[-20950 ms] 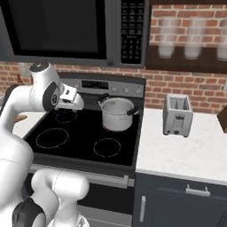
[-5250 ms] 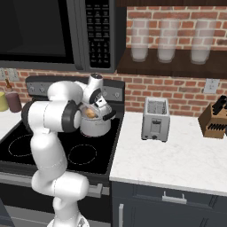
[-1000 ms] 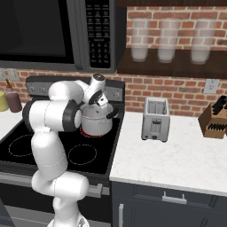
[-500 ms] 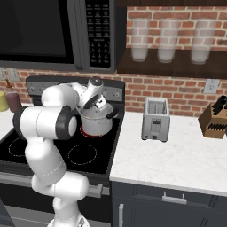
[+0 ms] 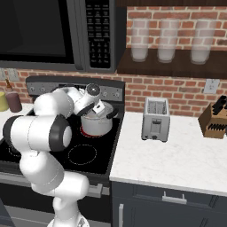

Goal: Put the avocado and squash in the pot. Retrieve the spatula and lightly stir the vegetables in the pot.

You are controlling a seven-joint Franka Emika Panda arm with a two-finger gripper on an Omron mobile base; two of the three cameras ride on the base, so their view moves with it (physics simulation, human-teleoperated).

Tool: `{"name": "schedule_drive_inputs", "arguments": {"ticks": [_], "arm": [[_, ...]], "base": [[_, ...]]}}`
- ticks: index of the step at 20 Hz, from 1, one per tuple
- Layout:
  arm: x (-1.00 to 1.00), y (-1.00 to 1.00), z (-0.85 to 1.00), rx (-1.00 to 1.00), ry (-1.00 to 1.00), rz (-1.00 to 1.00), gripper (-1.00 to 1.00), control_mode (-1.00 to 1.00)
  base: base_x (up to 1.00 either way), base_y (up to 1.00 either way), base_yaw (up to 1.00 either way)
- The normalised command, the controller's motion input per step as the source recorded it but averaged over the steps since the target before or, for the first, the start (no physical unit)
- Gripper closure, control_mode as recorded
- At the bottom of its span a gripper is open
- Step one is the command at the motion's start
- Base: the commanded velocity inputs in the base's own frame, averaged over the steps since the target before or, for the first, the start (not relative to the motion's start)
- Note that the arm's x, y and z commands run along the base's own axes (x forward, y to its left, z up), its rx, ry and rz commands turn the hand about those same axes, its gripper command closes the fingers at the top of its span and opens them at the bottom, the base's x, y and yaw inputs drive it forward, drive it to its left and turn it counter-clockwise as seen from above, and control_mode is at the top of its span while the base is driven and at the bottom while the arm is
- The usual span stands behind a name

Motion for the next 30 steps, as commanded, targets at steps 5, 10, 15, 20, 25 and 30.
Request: {"name": "schedule_drive_inputs", "arguments": {"ticks": [5, 10, 15, 20, 25, 30], "arm": [[-0.39, -0.02, 0.35, 0.03, -0.09, 0.00, -1.00, -1.00], [-0.59, -0.01, 0.43, 0.02, -0.12, 0.00, -1.00, -1.00], [-0.72, 0.00, 0.65, 0.01, -0.07, 0.00, -1.00, -1.00], [-0.75, 0.00, 0.64, 0.00, -0.04, 0.00, -1.00, -1.00], [-0.75, 0.00, 0.61, -0.04, -0.02, 0.00, -1.00, -1.00], [-0.69, 0.00, 0.53, -0.10, 0.04, 0.00, -1.00, -1.00]], "base": [[0.00, 0.00, 0.00], [0.00, 0.00, 0.00], [0.00, 0.00, 0.00], [0.00, 0.00, 0.00], [0.00, 0.00, 0.00], [0.00, 0.00, 0.00]]}}
